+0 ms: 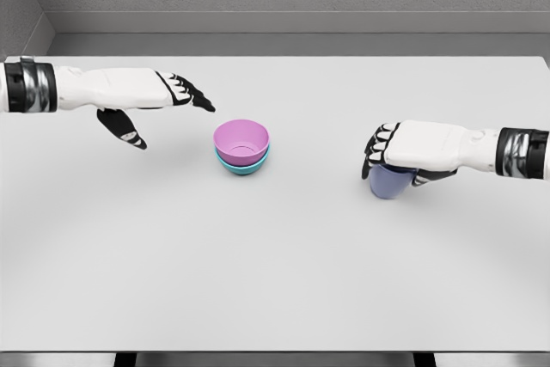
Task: Stacking bowl and cup with both arms
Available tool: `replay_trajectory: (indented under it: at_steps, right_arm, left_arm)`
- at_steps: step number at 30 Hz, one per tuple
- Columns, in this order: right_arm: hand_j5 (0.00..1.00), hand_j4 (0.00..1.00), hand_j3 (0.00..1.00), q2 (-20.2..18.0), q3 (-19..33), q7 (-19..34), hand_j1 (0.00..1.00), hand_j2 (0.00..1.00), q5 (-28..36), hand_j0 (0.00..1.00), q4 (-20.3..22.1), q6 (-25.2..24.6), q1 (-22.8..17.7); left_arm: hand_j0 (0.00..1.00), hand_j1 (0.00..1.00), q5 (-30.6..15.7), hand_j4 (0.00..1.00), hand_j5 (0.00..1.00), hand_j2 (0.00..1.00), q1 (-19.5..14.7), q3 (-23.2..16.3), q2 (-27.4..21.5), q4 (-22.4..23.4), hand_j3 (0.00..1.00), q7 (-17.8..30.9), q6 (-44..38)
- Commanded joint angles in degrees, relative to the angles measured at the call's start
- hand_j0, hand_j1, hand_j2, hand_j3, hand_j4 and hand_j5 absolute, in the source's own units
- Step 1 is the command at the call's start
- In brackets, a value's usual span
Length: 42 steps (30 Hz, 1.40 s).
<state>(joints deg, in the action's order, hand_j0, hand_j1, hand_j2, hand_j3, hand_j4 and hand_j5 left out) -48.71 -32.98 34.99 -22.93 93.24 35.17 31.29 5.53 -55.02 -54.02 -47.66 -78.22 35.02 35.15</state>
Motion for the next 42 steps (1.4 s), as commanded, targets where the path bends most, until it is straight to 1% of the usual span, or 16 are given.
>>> replay_trajectory:
  at_steps: [1, 6, 9, 13, 17, 20, 30, 33, 42]
  right_arm:
    - [0.61, 0.61, 0.61, 0.1, 0.2, 0.01, 0.61, 0.61, 0.34, 0.61, 0.01, -0.17, 0.0]
    - [0.61, 0.61, 0.61, 0.37, 0.29, 0.01, 0.61, 0.61, 0.69, 0.61, -0.43, -0.17, 0.62]
    - [0.61, 0.61, 0.61, 0.8, 1.78, 0.01, 0.61, 0.61, 0.87, 0.61, -0.87, -0.17, 0.97]
    - [0.62, 0.62, 0.62, 1.42, 1.96, 0.01, 0.62, 0.62, 0.95, 0.62, -1.05, -0.17, 1.76]
    - [0.62, 0.62, 0.62, 2.83, 1.96, 0.01, 0.62, 0.62, 1.13, 0.62, -1.66, -0.17, 3.25]
    - [0.62, 0.62, 0.62, 4.58, 1.87, 0.01, 0.62, 0.62, 1.22, 0.62, -1.66, -0.17, 4.39]
    - [0.62, 0.62, 0.62, 8.8, 1.78, 0.01, 0.62, 0.62, 1.22, 0.62, -1.75, -0.17, 6.06]
    - [0.62, 0.62, 0.62, 10.91, 1.7, 0.01, 0.62, 0.62, 1.22, 0.62, -1.75, -0.17, 7.12]
    - [0.62, 0.62, 0.62, 19.96, 1.7, 0.01, 0.62, 0.62, 0.95, 0.62, -3.77, -0.17, 9.58]
  left_arm:
    - [1.0, 1.0, -0.35, 1.0, 1.0, 1.0, 0.0, 0.06, -0.06, 0.0, 1.0, -0.02, -0.15]
    - [1.0, 1.0, -0.35, 1.0, 1.0, 1.0, 0.0, 0.06, -0.06, 0.0, 1.0, -0.02, -0.15]
    - [1.0, 1.0, -0.35, 1.0, 1.0, 1.0, 0.0, 0.06, -0.06, -0.09, 1.0, -0.02, -0.15]
    - [1.0, 1.0, -0.35, 1.0, 1.0, 1.0, 0.0, 0.06, -0.06, -0.09, 1.0, -0.02, -0.15]
    - [1.0, 1.0, -0.35, 1.0, 1.0, 1.0, 0.0, 0.06, -0.15, -0.09, 1.0, -0.02, -0.15]
    - [1.0, 1.0, -0.35, 1.0, 1.0, 1.0, 0.0, 0.06, -0.15, -0.09, 1.0, -0.02, -0.15]
    - [1.0, 1.0, -0.35, 1.0, 1.0, 1.0, 0.0, 0.06, -0.06, -0.09, 1.0, -0.02, -0.15]
    - [1.0, 1.0, -0.35, 1.0, 1.0, 1.0, 0.0, 0.06, -0.06, -0.09, 1.0, -0.02, -0.15]
    - [1.0, 1.0, -0.35, 1.0, 1.0, 1.0, 0.0, 0.06, -0.07, 0.0, 1.0, -0.02, -0.15]
